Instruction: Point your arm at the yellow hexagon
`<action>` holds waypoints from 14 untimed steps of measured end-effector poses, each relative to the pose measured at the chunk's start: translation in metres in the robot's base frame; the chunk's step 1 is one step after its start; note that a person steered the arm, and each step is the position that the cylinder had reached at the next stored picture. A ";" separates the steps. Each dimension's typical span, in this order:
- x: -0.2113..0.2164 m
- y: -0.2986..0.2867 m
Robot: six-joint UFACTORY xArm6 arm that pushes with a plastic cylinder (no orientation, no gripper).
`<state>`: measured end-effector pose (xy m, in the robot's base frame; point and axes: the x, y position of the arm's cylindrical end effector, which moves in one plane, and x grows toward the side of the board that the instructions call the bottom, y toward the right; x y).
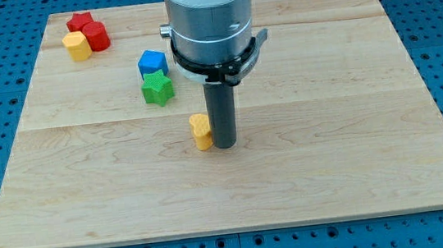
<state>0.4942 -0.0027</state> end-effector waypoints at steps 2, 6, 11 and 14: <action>0.006 0.002; 0.036 -0.028; 0.043 -0.156; -0.073 -0.216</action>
<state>0.4211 -0.2188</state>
